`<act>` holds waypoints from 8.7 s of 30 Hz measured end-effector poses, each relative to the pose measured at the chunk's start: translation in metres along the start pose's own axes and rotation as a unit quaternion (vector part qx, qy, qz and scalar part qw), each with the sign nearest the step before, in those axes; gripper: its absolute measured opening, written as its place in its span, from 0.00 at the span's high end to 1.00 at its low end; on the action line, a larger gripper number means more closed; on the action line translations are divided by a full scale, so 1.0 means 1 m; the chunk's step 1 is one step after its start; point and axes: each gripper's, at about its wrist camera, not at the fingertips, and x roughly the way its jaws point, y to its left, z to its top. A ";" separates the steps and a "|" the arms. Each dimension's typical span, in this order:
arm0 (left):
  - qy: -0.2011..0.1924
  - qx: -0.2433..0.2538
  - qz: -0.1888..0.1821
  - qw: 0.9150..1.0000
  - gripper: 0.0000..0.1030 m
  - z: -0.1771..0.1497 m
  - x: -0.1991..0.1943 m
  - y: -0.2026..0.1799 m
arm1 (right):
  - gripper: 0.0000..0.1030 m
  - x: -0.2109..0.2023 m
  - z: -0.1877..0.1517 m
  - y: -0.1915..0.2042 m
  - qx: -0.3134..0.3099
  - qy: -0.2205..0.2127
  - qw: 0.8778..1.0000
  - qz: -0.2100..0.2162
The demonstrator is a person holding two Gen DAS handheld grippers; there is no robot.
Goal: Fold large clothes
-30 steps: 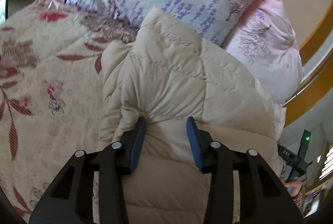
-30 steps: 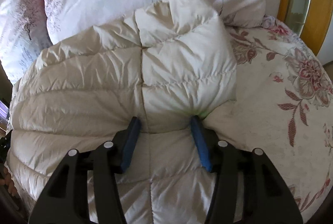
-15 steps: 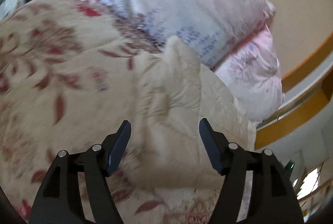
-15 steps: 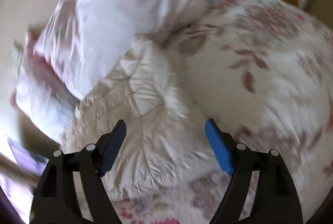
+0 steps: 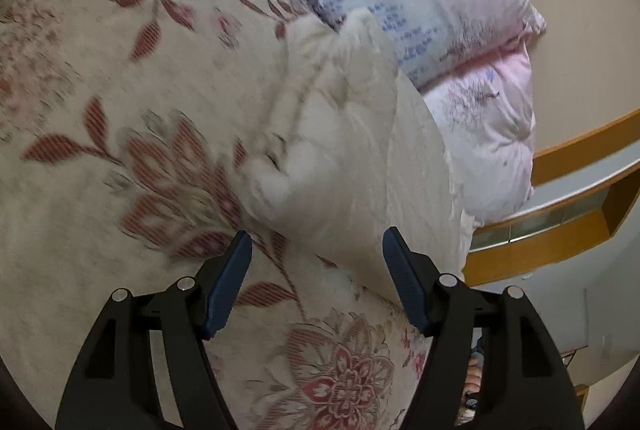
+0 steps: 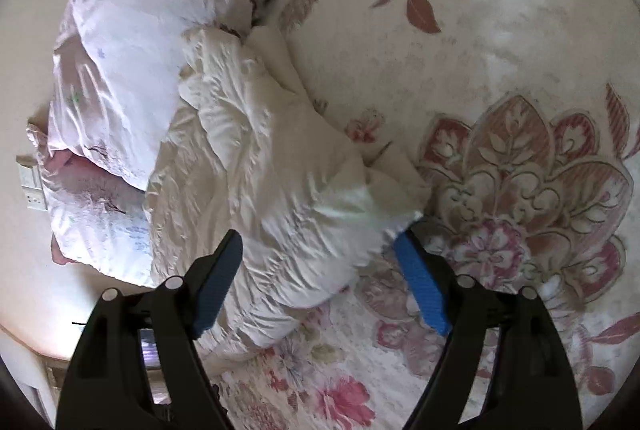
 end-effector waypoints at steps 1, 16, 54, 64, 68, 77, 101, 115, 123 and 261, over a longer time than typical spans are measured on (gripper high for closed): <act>0.001 0.003 0.003 1.000 0.34 0.000 0.004 -0.002 | 0.23 0.001 0.000 0.002 0.000 -0.003 1.000 0.006; -0.065 -0.103 -0.025 0.992 0.69 0.025 0.039 0.013 | 0.74 0.017 0.006 0.001 -0.004 -0.018 0.998 0.064; -0.156 -0.055 -0.015 0.986 0.34 -0.024 -0.077 0.059 | 0.48 -0.007 -0.176 0.182 -0.478 -0.106 0.869 -0.076; -0.169 -0.051 0.003 0.984 0.34 -0.025 -0.074 0.057 | 0.52 0.062 -0.221 0.218 -0.543 -0.075 0.831 -0.092; -0.170 -0.049 0.009 0.984 0.34 -0.024 -0.072 0.055 | 0.51 0.076 -0.226 0.220 -0.552 -0.078 0.823 -0.108; -0.176 -0.055 0.023 0.983 0.35 -0.020 -0.065 0.052 | 0.48 0.130 -0.238 0.210 -0.573 -0.049 0.798 -0.182; -0.158 0.215 -0.194 0.944 0.66 -0.043 -0.051 -0.128 | 0.44 0.137 -0.222 0.210 -0.562 -0.014 0.813 -0.156; -0.108 0.271 -0.192 0.937 0.66 -0.076 -0.003 -0.186 | 0.31 -0.004 -0.068 0.128 -0.388 -0.102 0.911 -0.102; -0.052 0.334 -0.179 0.924 0.66 -0.112 0.034 -0.217 | 0.80 0.038 -0.019 0.077 -0.285 0.019 0.958 -0.029; 0.098 0.419 0.057 0.901 0.14 -0.049 0.146 -0.205 | 0.86 0.022 0.016 0.052 -0.202 -0.006 0.979 -0.026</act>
